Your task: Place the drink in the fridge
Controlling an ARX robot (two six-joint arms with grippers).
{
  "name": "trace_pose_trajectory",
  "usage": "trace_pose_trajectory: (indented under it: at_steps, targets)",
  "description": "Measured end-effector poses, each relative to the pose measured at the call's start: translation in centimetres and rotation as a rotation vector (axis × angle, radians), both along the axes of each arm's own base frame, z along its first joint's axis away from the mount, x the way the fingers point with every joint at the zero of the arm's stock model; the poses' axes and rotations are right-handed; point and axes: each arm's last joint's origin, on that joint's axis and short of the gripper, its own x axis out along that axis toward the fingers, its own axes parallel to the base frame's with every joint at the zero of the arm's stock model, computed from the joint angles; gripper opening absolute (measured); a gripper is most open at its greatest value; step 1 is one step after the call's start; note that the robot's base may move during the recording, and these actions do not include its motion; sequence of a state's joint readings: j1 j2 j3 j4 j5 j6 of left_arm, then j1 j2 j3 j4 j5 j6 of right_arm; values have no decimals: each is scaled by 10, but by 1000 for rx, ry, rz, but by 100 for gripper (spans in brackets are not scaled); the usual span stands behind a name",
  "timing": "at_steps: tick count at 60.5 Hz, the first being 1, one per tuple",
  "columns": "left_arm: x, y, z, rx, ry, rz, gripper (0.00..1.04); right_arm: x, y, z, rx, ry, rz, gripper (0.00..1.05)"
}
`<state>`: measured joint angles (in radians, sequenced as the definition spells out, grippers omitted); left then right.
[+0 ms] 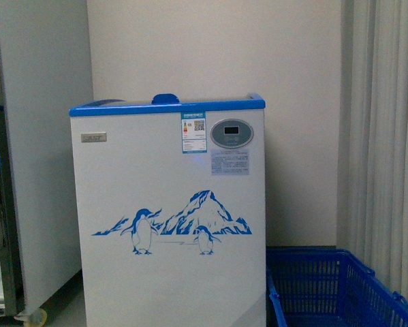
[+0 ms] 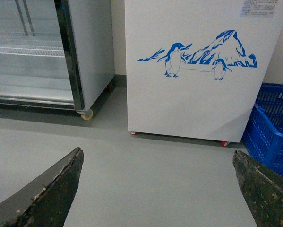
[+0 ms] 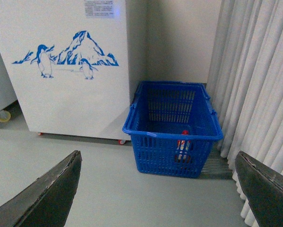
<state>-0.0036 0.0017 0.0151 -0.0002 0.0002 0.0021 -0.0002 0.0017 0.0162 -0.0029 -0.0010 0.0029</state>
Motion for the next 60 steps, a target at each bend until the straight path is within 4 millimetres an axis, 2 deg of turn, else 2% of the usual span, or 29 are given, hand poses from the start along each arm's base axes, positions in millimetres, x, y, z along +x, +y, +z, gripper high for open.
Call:
trace_pose_trajectory:
  at_steps: [60]
  targets:
    - [0, 0, 0, 0, 0, 0, 97, 0, 0, 0, 0, 0, 0, 97]
